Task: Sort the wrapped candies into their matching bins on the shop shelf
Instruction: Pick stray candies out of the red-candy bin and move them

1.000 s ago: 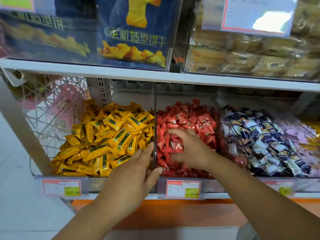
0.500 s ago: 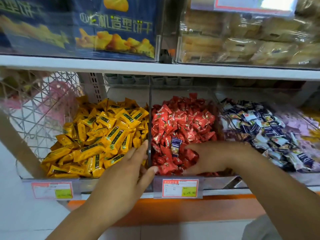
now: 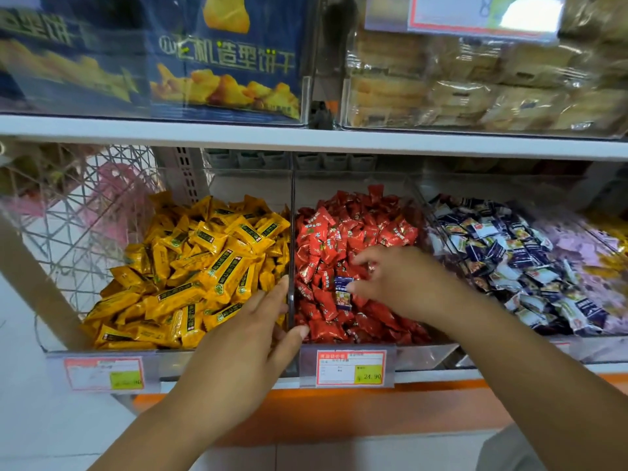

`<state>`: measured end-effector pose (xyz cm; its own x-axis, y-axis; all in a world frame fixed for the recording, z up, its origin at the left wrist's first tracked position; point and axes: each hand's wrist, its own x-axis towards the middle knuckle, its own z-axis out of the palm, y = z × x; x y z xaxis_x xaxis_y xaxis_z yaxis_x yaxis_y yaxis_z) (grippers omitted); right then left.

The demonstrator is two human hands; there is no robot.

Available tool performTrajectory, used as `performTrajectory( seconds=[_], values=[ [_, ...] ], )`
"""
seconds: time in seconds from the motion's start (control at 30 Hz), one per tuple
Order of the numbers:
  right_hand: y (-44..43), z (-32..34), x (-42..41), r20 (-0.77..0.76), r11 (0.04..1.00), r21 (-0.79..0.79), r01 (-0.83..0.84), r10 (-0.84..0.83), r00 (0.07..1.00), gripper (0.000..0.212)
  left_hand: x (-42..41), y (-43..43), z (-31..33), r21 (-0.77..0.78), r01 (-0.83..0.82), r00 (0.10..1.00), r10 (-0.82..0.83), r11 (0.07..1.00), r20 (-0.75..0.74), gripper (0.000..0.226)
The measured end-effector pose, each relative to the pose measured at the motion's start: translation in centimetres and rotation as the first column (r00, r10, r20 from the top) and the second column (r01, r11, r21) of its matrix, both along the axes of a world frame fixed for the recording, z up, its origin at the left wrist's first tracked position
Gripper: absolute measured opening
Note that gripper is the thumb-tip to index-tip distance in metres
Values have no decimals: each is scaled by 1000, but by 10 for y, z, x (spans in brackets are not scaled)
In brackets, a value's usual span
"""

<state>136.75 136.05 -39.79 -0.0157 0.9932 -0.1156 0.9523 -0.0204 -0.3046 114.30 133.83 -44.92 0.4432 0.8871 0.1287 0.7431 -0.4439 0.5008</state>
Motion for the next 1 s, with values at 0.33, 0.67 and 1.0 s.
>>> performTrajectory(
  seconds=[0.33,0.67,1.0],
  values=[
    [-4,-2,8,-327,961,265,75,17,945,16,0,1,-1,3,-9,1000,9,1000,-5,79],
    [-24,21,82,-321,706,545,452,-322,891,29,1,2,-4,12,-30,999,30,999,30,70],
    [9,-35,6,-22,939,-293,178,-193,981,106,2,0,-4,21,-42,999,41,999,30,68]
  ],
)
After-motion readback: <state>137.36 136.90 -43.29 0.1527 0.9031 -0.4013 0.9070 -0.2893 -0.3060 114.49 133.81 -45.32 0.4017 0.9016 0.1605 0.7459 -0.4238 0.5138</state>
